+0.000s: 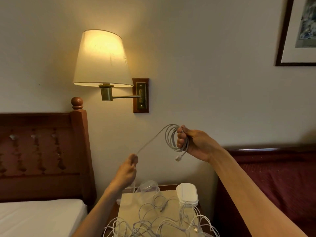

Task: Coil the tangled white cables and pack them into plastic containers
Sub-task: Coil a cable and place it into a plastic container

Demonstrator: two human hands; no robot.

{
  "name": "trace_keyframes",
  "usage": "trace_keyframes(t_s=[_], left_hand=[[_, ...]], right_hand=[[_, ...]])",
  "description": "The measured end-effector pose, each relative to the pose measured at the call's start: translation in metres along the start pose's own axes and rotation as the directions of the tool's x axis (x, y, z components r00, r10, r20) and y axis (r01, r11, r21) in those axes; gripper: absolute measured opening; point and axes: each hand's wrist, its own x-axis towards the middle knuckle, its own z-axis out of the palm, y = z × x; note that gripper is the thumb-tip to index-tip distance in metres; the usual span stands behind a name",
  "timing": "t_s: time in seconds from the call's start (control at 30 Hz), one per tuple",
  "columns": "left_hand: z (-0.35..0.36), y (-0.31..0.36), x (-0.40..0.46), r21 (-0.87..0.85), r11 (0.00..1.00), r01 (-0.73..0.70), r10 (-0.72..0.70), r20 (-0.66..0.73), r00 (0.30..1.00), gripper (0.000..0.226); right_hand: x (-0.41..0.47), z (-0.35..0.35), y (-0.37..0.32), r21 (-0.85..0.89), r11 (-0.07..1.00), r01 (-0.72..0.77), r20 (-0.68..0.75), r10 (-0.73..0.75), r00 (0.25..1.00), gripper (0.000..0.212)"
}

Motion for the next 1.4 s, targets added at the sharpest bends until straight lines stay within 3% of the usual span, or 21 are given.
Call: trace_keyframes(t_s=[0.03, 0.1, 0.17, 0.23, 0.4, 0.5, 0.57, 0.67, 0.73, 0.77, 0.87, 0.93, 1.07, 1.13, 1.2, 1.3, 1.4], left_hand=[[-0.005, 0.006, -0.003, 0.220, 0.975, -0.022, 0.006, 0.073, 0.997, 0.014], [-0.013, 0.034, -0.021, 0.555, 0.810, -0.190, 0.013, 0.308, 0.951, 0.021], [-0.018, 0.074, -0.041, 0.534, 0.725, -0.436, 0.126, 0.518, 0.846, 0.032], [-0.029, 0.113, -0.060, 0.425, 0.690, -0.586, 0.291, 0.578, 0.763, 0.032], [-0.065, 0.137, -0.052, 0.367, 0.612, -0.701, 0.636, 0.299, 0.712, 0.028], [-0.072, 0.129, -0.040, 0.336, 0.609, -0.719, 0.692, 0.217, 0.688, 0.038], [-0.075, 0.123, -0.033, 0.319, 0.596, -0.737, 0.706, 0.231, 0.670, 0.031], [-0.079, 0.113, -0.024, 0.432, 0.462, -0.775, 0.782, 0.214, 0.585, 0.015], [-0.076, 0.107, -0.021, 0.590, 0.331, -0.737, 0.854, 0.145, 0.500, 0.014], [-0.072, 0.105, -0.021, 0.631, 0.311, -0.710, 0.879, 0.094, 0.468, 0.016], [-0.060, 0.098, -0.025, 0.590, 0.377, -0.714, 0.900, -0.052, 0.432, 0.020], [-0.053, 0.091, -0.024, 0.538, 0.401, -0.741, 0.902, -0.092, 0.421, 0.021], [-0.043, 0.093, -0.024, 0.378, 0.519, -0.766, 0.854, -0.217, 0.472, 0.020], [-0.037, 0.101, -0.027, 0.180, 0.658, -0.731, 0.741, -0.326, 0.587, 0.018], [-0.033, 0.106, -0.030, -0.067, 0.803, -0.593, 0.540, -0.340, 0.770, 0.021], [-0.031, 0.111, -0.033, -0.443, 0.848, -0.289, 0.251, -0.145, 0.957, 0.018], [-0.035, 0.118, -0.039, -0.674, 0.735, 0.070, 0.061, 0.168, 0.984, 0.018]], right_hand=[[0.000, 0.000, 0.000, -0.019, 1.000, 0.020, -0.010, -0.020, 1.000, 0.032], [0.001, 0.004, 0.002, -0.140, 0.987, 0.078, -0.047, -0.086, 0.995, 0.032], [0.001, 0.011, 0.006, -0.337, 0.930, 0.144, -0.080, -0.180, 0.980, 0.033], [-0.001, 0.019, 0.012, -0.508, 0.844, 0.171, -0.092, -0.250, 0.964, 0.032], [-0.009, 0.025, 0.028, -0.762, 0.626, 0.166, 0.004, -0.252, 0.968, 0.035], [-0.013, 0.024, 0.032, -0.791, 0.576, 0.207, 0.066, -0.256, 0.964, 0.032], [-0.013, 0.024, 0.032, -0.808, 0.542, 0.230, 0.099, -0.260, 0.961, 0.031], [-0.012, 0.026, 0.034, -0.818, 0.534, 0.215, 0.086, -0.255, 0.963, 0.035], [-0.011, 0.027, 0.035, -0.841, 0.505, 0.195, 0.053, -0.282, 0.958, 0.039], [-0.010, 0.029, 0.036, -0.849, 0.492, 0.193, 0.040, -0.304, 0.952, 0.041], [-0.010, 0.037, 0.032, -0.827, 0.521, 0.210, 0.026, -0.339, 0.941, 0.046], [-0.010, 0.042, 0.029, -0.797, 0.567, 0.208, 0.048, -0.285, 0.957, 0.049], [-0.010, 0.044, 0.026, -0.681, 0.720, 0.135, 0.058, -0.131, 0.990, 0.050], [-0.008, 0.043, 0.027, -0.650, 0.751, 0.121, 0.030, -0.134, 0.991, 0.049], [-0.005, 0.043, 0.030, -0.671, 0.730, 0.128, -0.032, -0.201, 0.979, 0.048], [-0.002, 0.043, 0.033, -0.745, 0.651, 0.149, -0.096, -0.325, 0.941, 0.048], [-0.002, 0.041, 0.035, -0.762, 0.627, 0.161, -0.135, -0.398, 0.907, 0.046]])
